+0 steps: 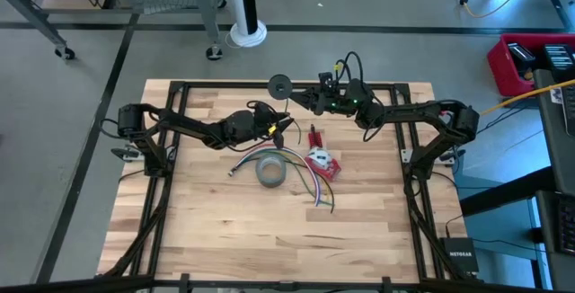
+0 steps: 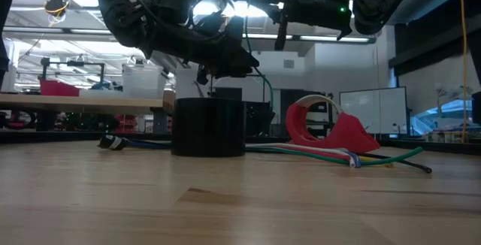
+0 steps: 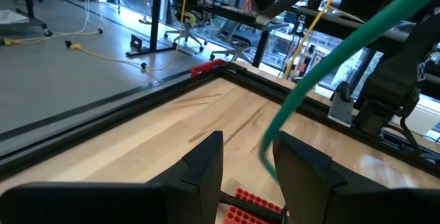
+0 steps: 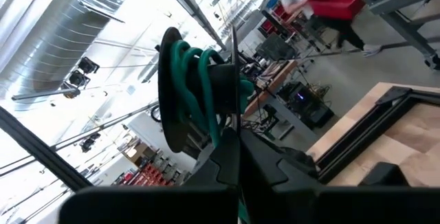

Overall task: Coil cords
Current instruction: Coil the green wire onto the black spool

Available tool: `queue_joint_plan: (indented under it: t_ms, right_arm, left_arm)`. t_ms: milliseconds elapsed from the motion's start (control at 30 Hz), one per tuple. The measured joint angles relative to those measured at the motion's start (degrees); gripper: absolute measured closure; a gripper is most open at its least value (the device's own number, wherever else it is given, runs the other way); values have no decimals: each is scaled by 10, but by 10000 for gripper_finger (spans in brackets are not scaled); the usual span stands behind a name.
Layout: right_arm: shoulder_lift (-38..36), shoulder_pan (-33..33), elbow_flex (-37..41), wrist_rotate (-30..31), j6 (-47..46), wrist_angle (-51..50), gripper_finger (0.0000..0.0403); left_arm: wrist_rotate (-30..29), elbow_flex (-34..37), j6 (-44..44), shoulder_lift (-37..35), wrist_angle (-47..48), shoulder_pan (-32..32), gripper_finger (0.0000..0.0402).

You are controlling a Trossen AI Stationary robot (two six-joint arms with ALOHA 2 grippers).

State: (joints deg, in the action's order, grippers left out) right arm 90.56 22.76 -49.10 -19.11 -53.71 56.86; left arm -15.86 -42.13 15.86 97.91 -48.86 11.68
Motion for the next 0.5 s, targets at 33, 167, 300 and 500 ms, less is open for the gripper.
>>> queue_joint_plan:
  t_ms: [33,167,300,500]
  right_arm:
    - [0,0,0,0,0,1,400]
    - [0,-8,0,1,0,1,400]
    - [0,-15,0,5,2,3,400]
    - [0,-18,0,6,2,5,400]
  left_arm:
    - [0,0,0,0,1,0,282]
    - [0,0,-8,1,-1,0,282]
    - [0,0,-10,1,-1,0,284]
    - [0,0,-9,1,-2,0,323]
